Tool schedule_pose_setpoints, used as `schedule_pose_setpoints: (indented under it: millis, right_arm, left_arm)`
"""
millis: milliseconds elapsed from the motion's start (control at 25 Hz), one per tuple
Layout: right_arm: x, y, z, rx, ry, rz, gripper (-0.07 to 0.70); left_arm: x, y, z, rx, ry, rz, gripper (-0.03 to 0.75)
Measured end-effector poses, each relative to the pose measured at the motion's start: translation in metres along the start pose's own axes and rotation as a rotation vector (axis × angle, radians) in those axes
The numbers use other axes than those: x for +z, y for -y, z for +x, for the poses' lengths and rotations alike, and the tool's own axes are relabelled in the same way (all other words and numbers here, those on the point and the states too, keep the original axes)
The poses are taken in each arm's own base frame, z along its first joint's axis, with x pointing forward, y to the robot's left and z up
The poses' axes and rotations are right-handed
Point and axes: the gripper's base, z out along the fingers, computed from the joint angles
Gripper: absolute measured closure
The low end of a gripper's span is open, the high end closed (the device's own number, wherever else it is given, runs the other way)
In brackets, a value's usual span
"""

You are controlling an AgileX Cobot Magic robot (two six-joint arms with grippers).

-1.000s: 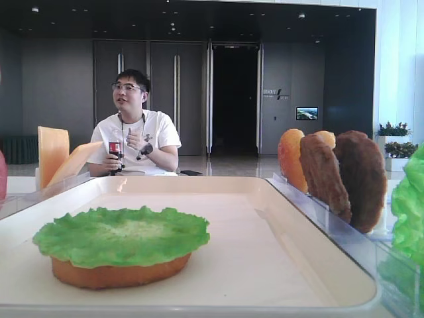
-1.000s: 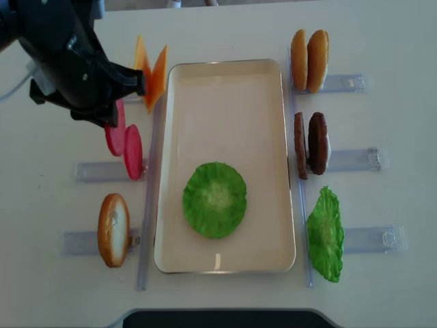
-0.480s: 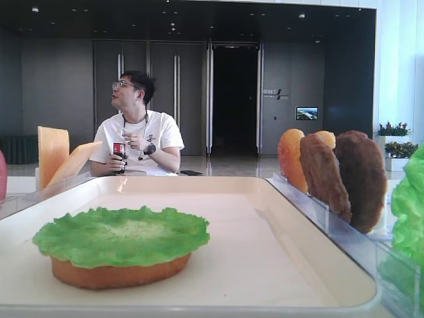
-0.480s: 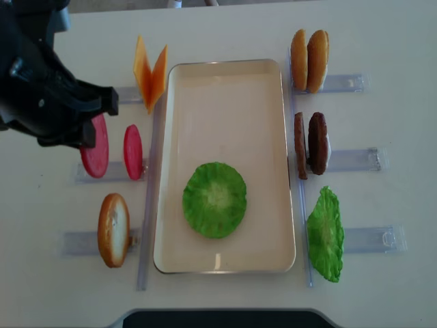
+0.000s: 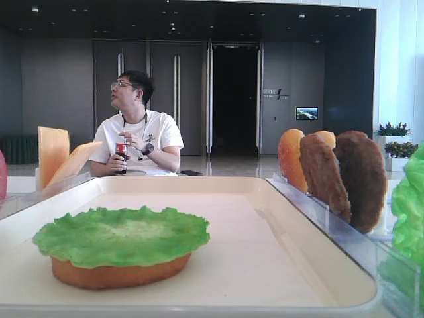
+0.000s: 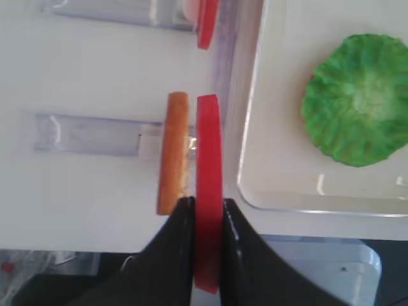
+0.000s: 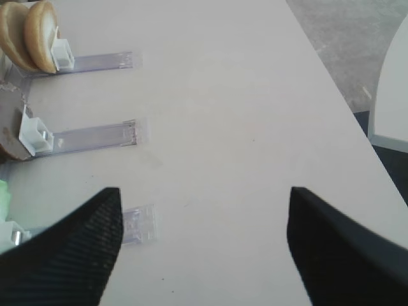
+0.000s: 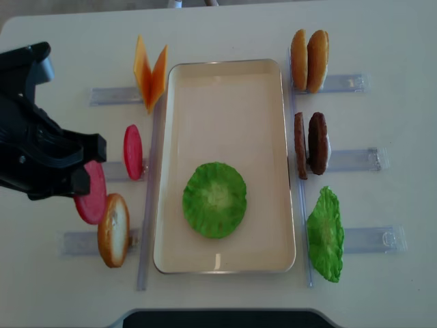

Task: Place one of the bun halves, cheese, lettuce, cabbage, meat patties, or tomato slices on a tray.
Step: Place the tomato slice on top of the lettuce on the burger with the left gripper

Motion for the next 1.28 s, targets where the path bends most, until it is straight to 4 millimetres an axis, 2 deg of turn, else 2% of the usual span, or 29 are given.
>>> schedule_pose_setpoints:
  millis: [400,600,840,1280]
  right_arm:
    - [0.000,0.000,0.000,0.000,0.000,0.000,0.094]
    - [0.000,0.000,0.000,0.000,0.000,0.000,0.094]
    - [0.000,0.000,0.000,0.000,0.000,0.000,0.094]
    - [0.000,0.000,0.000,0.000,0.000,0.000,0.094]
  left_arm:
    - [0.020,0.016,0.004,0.077,0.018,0.243,0.654]
    - [0.035,0.009,0.003,0.024,-0.011,0.452,0.654]
    - [0.050,0.007,0.006,0.054,0.024,0.681,0.654]
    - [0.103,0.016,-0.003,0.099,-0.147,0.740,0.654]
